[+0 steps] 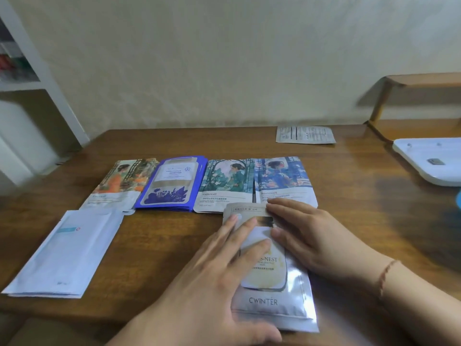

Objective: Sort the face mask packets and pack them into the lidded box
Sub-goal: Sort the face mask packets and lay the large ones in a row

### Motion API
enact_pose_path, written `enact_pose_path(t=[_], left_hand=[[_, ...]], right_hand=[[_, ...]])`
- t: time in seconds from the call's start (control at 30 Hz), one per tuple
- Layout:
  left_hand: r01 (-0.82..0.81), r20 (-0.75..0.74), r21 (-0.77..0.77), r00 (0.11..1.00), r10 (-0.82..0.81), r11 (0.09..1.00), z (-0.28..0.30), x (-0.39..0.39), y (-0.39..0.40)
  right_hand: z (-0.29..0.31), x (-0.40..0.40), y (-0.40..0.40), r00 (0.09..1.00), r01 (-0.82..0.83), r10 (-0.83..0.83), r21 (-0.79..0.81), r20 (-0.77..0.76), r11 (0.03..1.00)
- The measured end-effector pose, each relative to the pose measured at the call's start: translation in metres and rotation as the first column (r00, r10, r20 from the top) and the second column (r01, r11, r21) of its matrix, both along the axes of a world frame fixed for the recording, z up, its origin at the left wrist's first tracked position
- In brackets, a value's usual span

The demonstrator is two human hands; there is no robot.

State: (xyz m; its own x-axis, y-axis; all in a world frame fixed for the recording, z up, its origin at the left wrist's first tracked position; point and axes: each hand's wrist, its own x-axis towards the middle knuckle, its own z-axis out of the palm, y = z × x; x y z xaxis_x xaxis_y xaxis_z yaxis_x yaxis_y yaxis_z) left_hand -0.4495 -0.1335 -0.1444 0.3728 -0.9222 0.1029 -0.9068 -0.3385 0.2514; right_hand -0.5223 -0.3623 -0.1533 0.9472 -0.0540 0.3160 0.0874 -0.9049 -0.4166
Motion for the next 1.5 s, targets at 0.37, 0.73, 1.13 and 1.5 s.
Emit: enact_pose_path(t=[0.37, 0.73, 1.13, 1.5], left_hand=[[-0.184, -0.474, -0.262, 0.880, 0.040, 0.947, 0.029, 0.018, -0.022], [-0.440, -0.998, -0.017, 0.059, 0.010, 0.898, 0.063, 0.200, -0.246], [-0.587, -0.992, 0.096, -0.126, 0.026, 0.804, 0.027, 0.244, -0.314], [-0.160, -0.115, -0.053, 0.981, 0.153, 0.986, 0.033, 0.190, -0.286]], right_hand=[[0.027, 0.007, -0.021, 0.993, 0.070, -0.095, 0.324, 0.065, 0.943], [0.031, 0.119, -0.221, 0.709, 0.479, -0.663, 0.855, -0.241, 0.200], [0.029, 0.169, -0.276, 0.711, 0.600, -0.483, 0.799, -0.511, 0.038], [0.029, 0.137, -0.228, 0.833, 0.437, -0.392, 0.899, -0.391, 0.032]])
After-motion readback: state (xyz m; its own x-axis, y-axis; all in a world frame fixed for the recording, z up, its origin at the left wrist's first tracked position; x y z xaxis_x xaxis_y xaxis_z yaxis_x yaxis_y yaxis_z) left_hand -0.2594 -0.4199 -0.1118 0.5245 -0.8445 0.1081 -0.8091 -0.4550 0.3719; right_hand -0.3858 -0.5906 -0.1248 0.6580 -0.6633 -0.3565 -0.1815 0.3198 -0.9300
